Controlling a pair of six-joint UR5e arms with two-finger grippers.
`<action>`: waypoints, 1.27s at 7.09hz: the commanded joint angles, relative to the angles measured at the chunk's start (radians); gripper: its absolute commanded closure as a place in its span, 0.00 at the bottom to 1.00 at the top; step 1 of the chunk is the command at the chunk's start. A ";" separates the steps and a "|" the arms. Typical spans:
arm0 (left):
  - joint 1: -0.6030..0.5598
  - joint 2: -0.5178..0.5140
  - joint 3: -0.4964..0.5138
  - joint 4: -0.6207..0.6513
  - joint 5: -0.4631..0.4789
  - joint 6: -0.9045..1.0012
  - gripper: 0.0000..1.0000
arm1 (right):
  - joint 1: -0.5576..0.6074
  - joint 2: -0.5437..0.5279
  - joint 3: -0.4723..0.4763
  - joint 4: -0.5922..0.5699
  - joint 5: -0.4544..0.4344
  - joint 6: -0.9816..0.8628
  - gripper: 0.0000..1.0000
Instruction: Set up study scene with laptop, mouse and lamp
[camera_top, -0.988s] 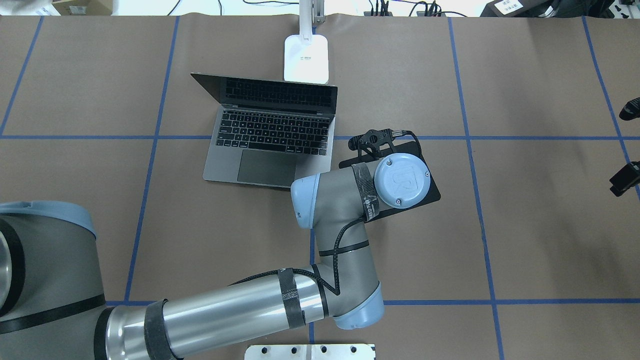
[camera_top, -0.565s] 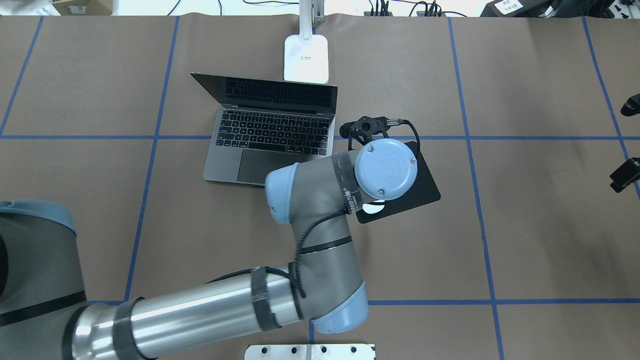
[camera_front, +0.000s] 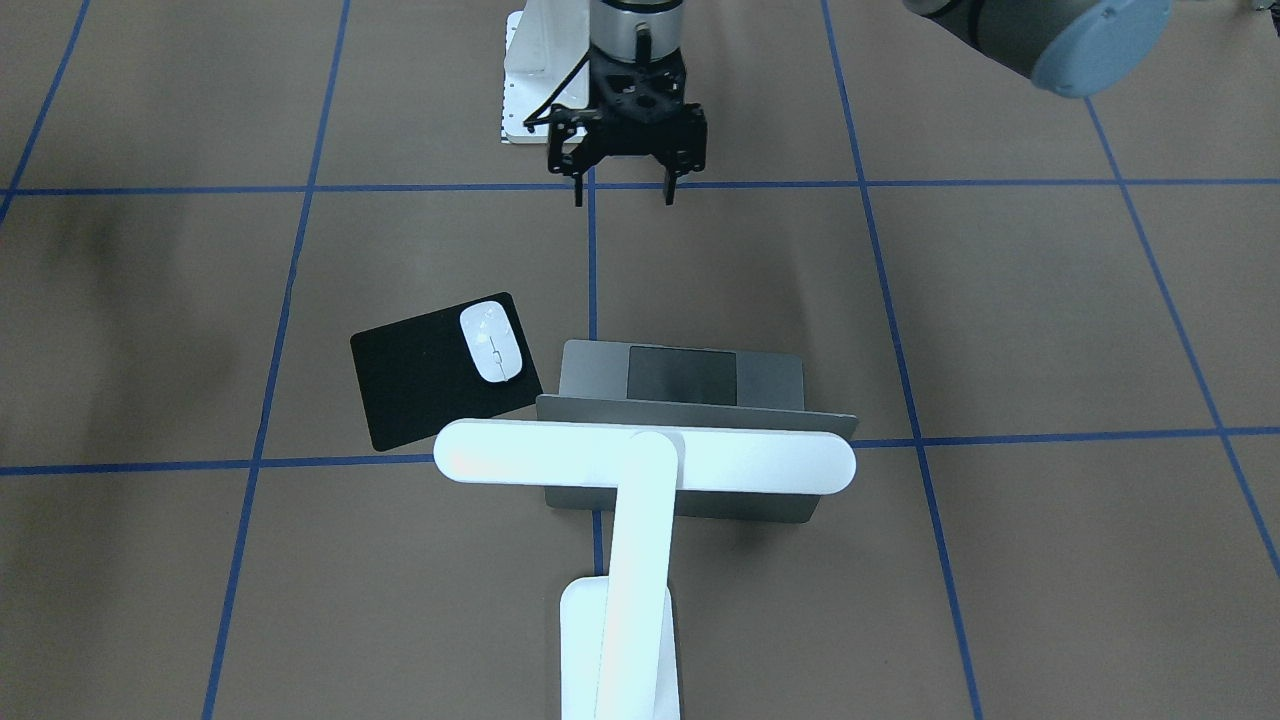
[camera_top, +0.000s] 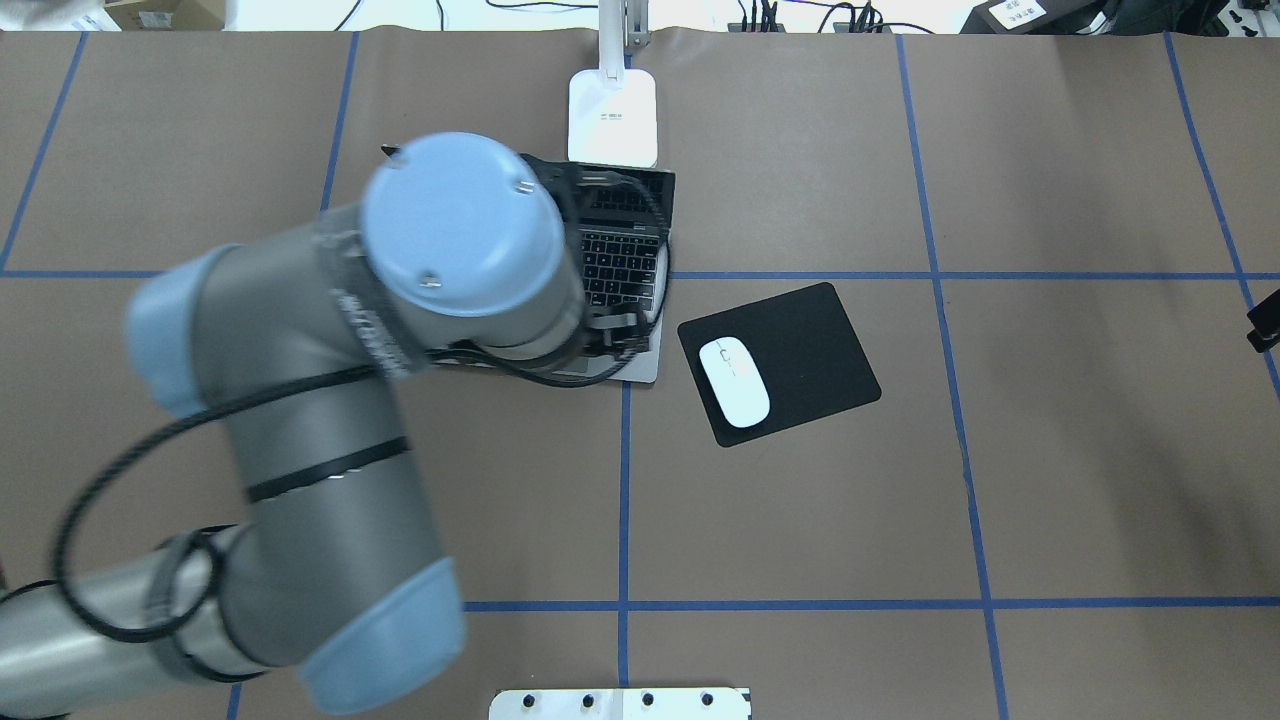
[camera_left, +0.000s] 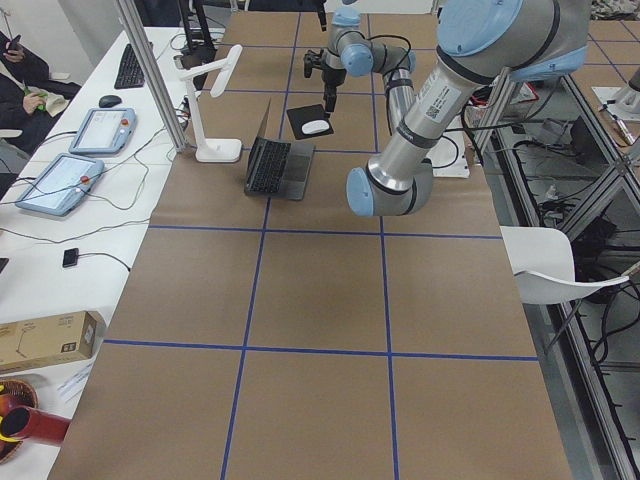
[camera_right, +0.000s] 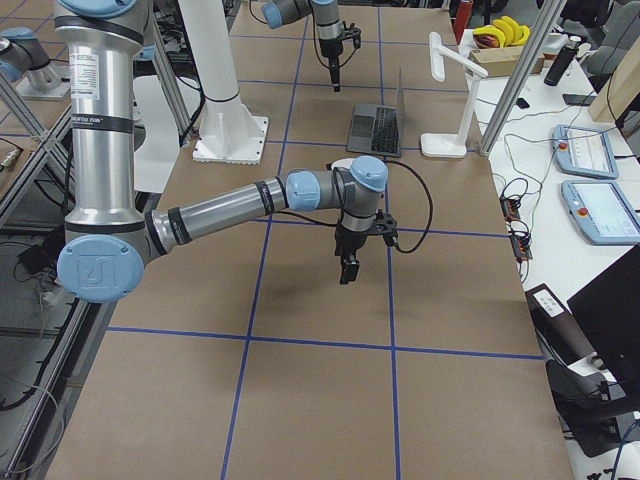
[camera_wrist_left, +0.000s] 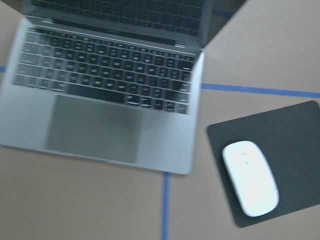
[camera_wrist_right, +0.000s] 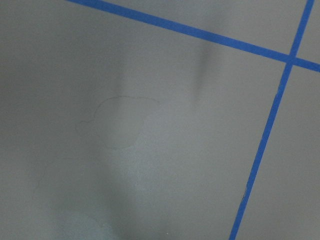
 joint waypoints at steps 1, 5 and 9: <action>-0.142 0.173 -0.138 0.050 -0.130 0.219 0.01 | 0.057 0.056 -0.033 0.000 0.000 0.117 0.00; -0.521 0.420 -0.137 0.049 -0.331 0.655 0.01 | 0.083 0.083 -0.059 0.017 -0.009 0.103 0.00; -0.794 0.583 0.002 0.038 -0.371 1.075 0.01 | 0.140 0.082 -0.229 0.158 -0.008 0.021 0.00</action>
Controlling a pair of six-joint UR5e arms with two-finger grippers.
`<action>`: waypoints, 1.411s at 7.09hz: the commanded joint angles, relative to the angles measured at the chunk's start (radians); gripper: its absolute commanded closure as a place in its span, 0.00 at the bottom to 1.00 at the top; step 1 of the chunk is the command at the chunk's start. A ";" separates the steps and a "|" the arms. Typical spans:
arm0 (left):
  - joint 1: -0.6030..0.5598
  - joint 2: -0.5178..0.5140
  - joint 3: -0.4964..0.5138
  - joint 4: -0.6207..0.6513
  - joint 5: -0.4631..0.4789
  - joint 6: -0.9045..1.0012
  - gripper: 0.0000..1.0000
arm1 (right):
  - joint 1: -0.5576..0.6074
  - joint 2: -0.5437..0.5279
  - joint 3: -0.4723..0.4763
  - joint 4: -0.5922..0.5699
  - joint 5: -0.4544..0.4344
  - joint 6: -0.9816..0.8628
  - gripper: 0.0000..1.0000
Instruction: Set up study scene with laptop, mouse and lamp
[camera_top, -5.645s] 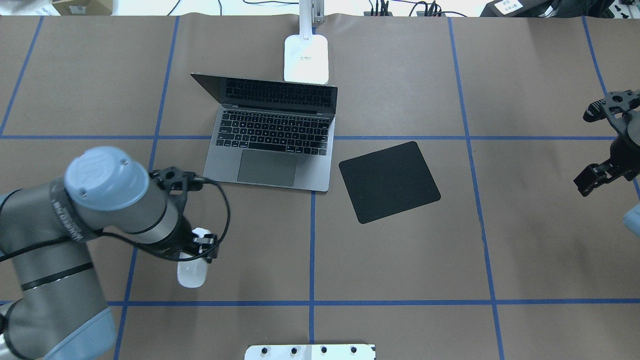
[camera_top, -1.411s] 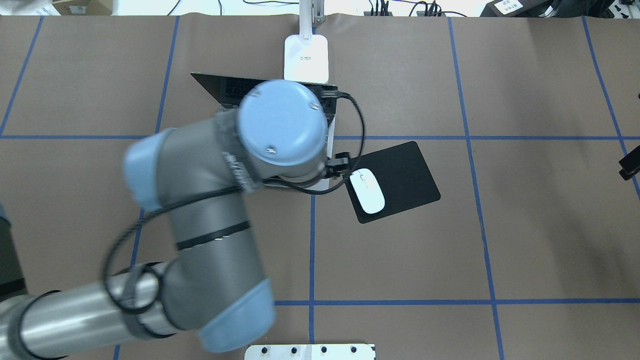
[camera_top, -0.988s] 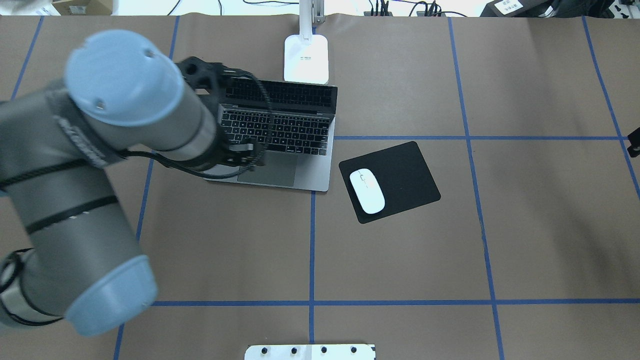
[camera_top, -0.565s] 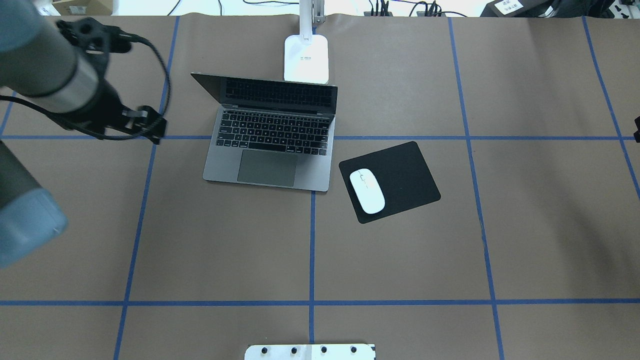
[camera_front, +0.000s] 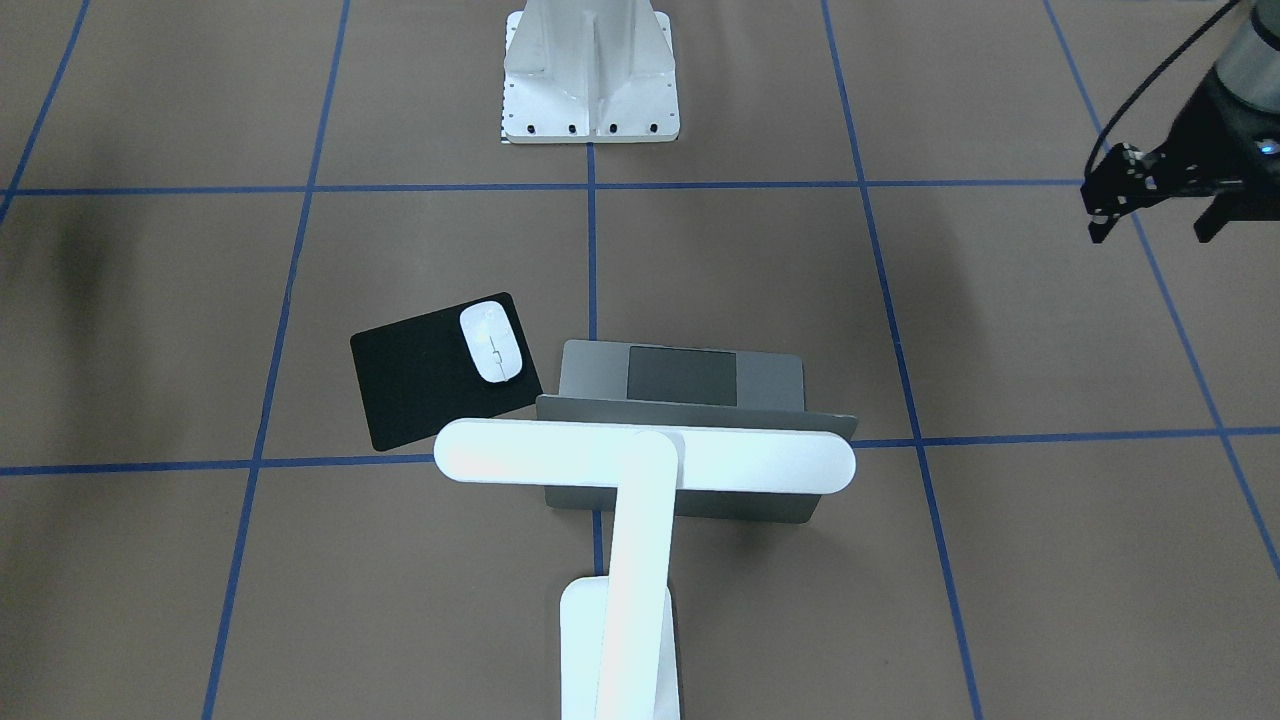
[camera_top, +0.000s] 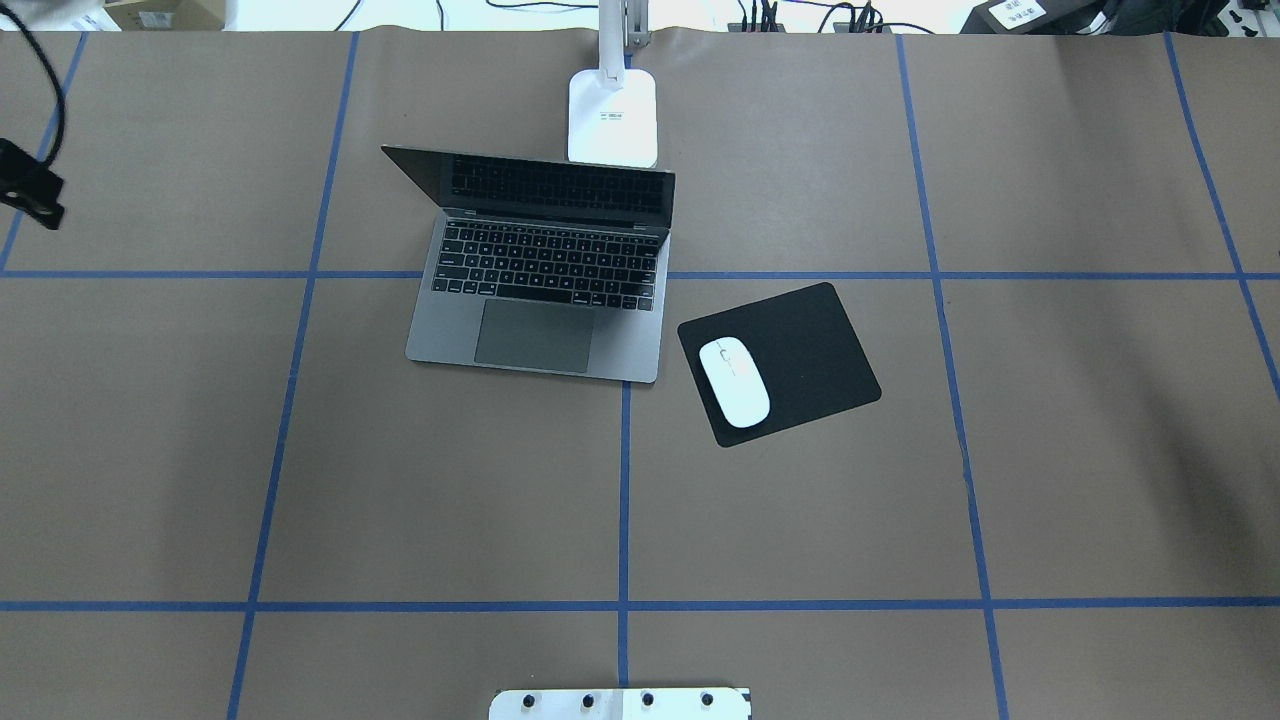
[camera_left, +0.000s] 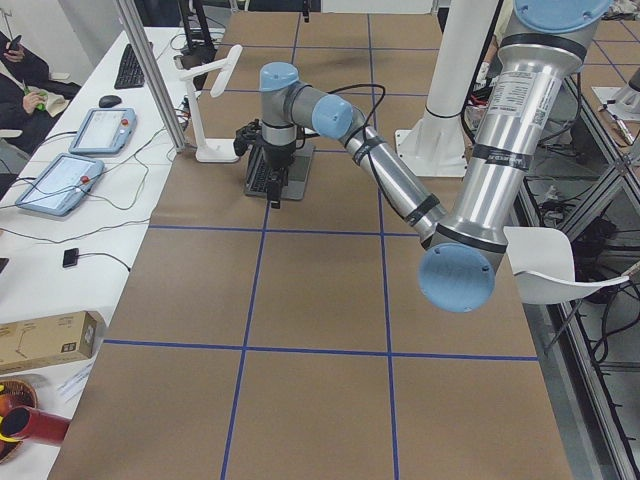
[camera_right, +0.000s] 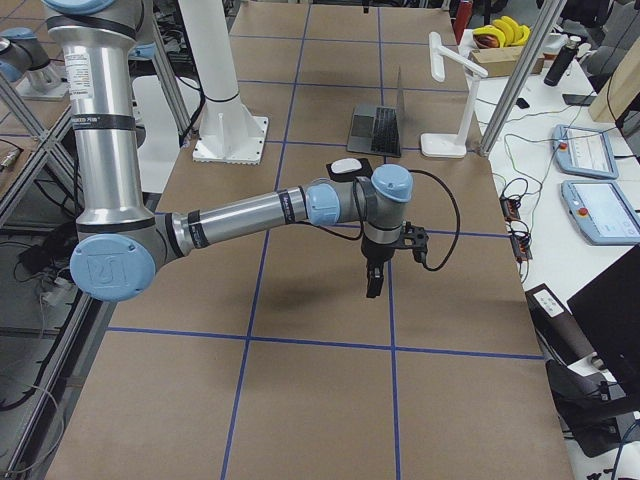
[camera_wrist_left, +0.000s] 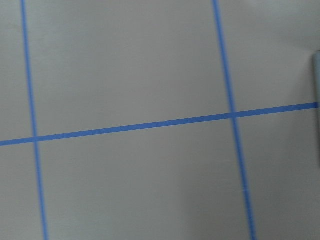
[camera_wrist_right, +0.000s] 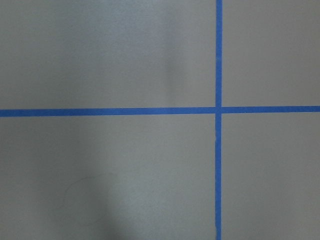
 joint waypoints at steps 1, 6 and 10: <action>-0.178 0.040 0.158 -0.011 -0.037 0.289 0.01 | 0.063 0.002 -0.105 0.035 0.011 -0.125 0.00; -0.455 0.064 0.697 -0.313 -0.147 0.733 0.01 | 0.135 -0.004 -0.181 0.037 0.076 -0.206 0.00; -0.490 0.072 0.766 -0.358 -0.154 0.772 0.01 | 0.169 -0.004 -0.223 0.037 0.085 -0.256 0.00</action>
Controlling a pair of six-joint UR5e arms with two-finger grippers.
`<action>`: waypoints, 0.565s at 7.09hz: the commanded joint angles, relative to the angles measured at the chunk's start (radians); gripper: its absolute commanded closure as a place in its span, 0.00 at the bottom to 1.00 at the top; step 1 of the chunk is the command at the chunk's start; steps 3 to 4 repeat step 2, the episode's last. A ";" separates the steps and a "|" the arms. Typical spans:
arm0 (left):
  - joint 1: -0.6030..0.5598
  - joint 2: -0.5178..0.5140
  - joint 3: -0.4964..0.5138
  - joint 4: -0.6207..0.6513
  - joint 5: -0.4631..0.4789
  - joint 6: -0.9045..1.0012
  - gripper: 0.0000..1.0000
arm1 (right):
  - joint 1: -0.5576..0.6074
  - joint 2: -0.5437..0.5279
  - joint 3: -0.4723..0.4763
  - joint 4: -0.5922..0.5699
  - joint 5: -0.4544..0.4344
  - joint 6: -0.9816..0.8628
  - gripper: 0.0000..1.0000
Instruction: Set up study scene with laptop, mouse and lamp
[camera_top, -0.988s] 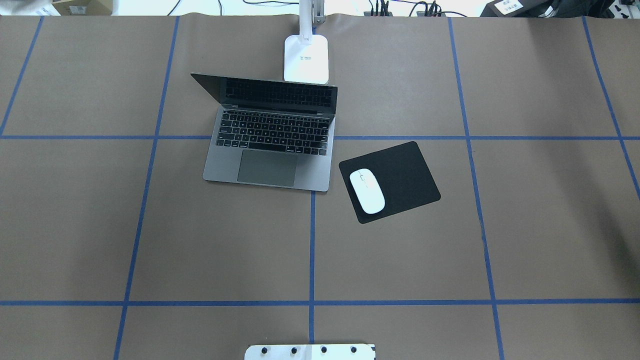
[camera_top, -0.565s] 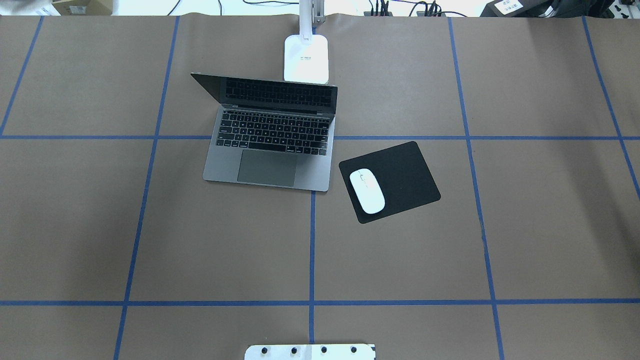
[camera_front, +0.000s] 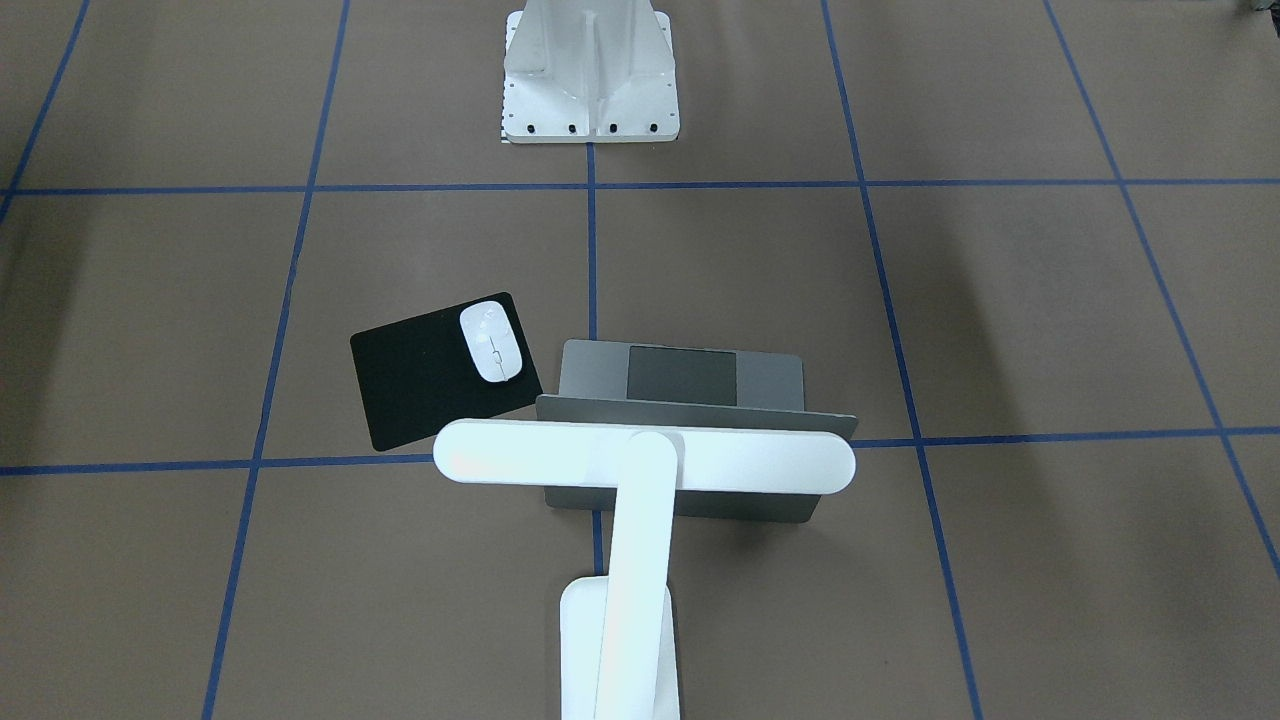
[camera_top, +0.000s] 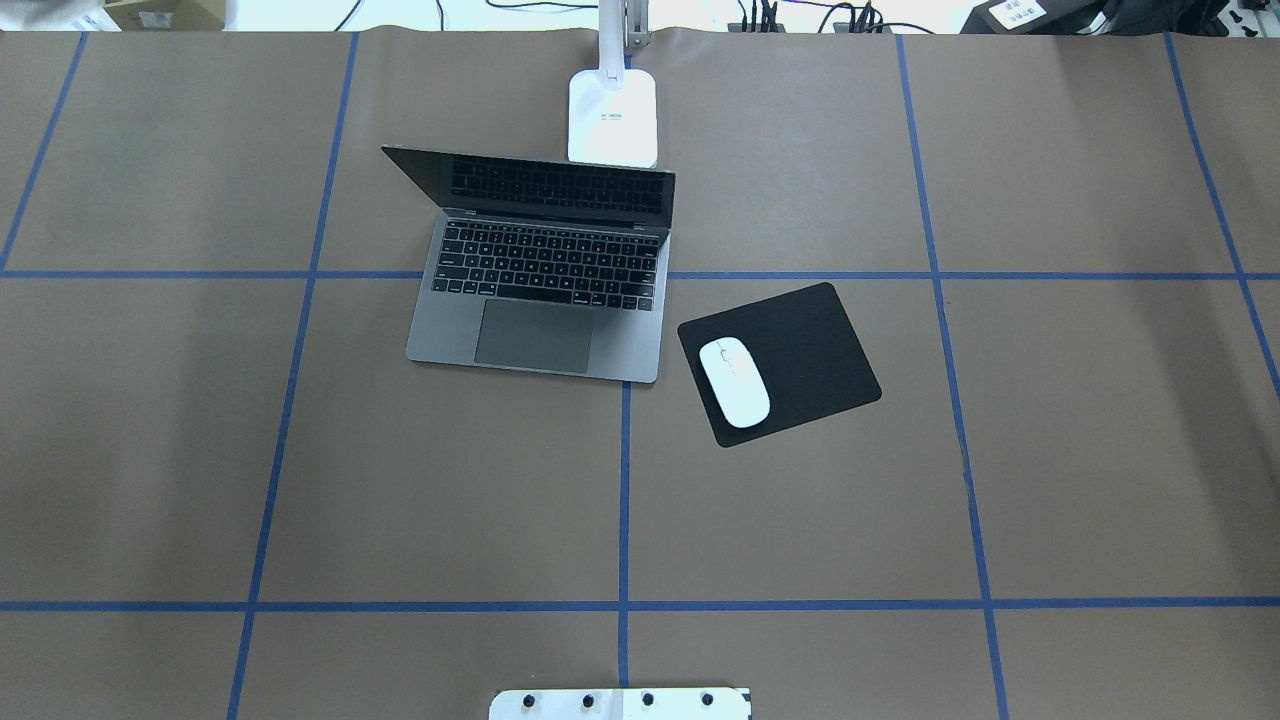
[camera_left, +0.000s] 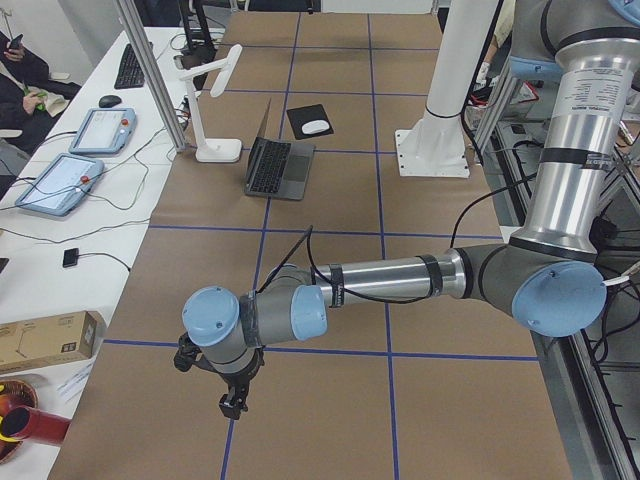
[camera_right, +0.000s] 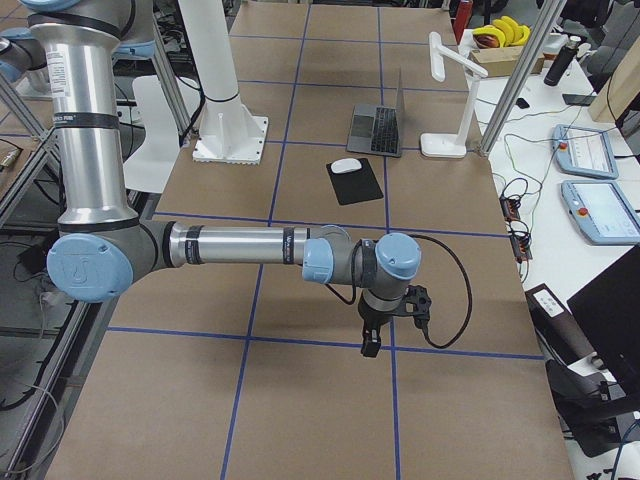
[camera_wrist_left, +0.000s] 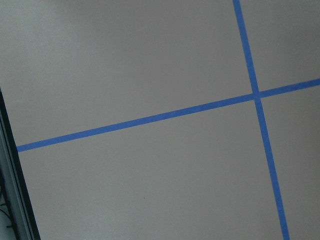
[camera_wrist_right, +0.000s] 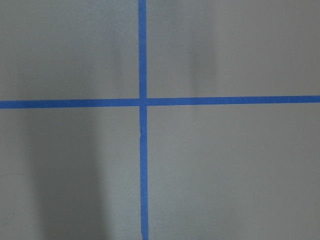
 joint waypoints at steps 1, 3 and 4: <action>-0.002 -0.002 0.002 -0.003 -0.001 0.001 0.01 | 0.006 -0.001 -0.003 0.000 0.006 -0.010 0.00; -0.004 -0.003 0.000 -0.002 -0.001 0.000 0.01 | 0.008 -0.016 -0.002 0.003 0.029 -0.013 0.00; -0.004 -0.003 0.000 -0.002 -0.001 0.000 0.01 | 0.008 -0.016 -0.002 0.003 0.029 -0.013 0.00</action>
